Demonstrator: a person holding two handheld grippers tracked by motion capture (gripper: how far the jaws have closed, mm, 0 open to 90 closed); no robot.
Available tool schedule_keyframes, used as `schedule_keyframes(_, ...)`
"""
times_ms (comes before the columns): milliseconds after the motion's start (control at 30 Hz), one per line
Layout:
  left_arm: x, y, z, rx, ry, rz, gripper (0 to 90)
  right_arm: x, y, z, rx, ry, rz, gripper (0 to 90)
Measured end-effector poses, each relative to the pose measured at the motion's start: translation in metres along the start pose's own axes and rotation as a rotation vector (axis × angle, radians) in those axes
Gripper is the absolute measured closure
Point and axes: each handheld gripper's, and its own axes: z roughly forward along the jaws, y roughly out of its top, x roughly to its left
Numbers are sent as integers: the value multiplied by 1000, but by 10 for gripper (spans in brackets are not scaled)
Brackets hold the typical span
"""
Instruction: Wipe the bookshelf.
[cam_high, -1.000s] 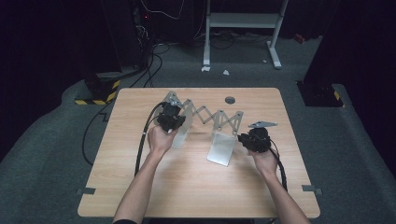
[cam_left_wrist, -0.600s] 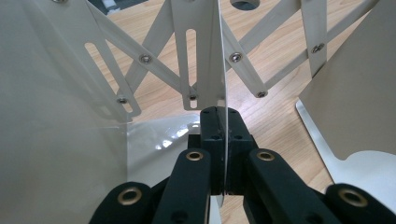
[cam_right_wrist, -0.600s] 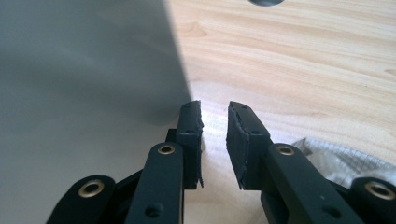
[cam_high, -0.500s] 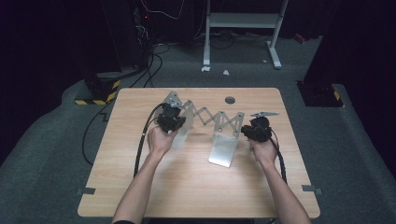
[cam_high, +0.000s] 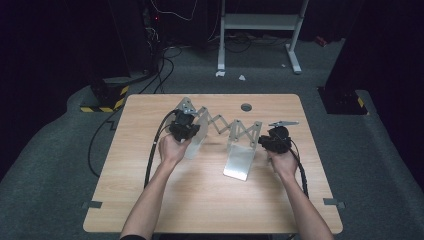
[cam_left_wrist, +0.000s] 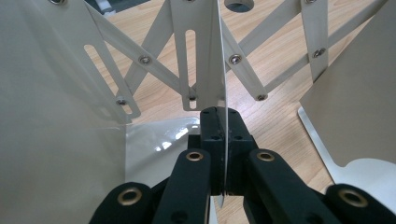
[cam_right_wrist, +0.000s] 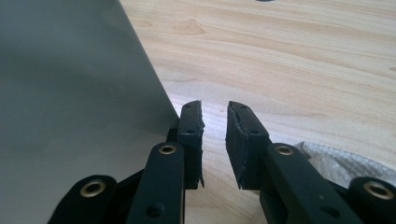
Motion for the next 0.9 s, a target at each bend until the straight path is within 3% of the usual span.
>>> schedule_keyframes(400,-6,10,6,18,-5,23,888,11,-16,-11,-7,26,-51,768)
schedule_keyframes(467,-10,11,7,18,7,60,880,14,-20,-13,-13,31,-59,768)
schedule_keyframes(567,-4,11,11,4,-31,31,886,19,-26,-16,-17,39,-74,767)
schedule_keyframes(900,-3,11,10,4,-44,54,885,38,-36,-20,-15,77,-128,762)
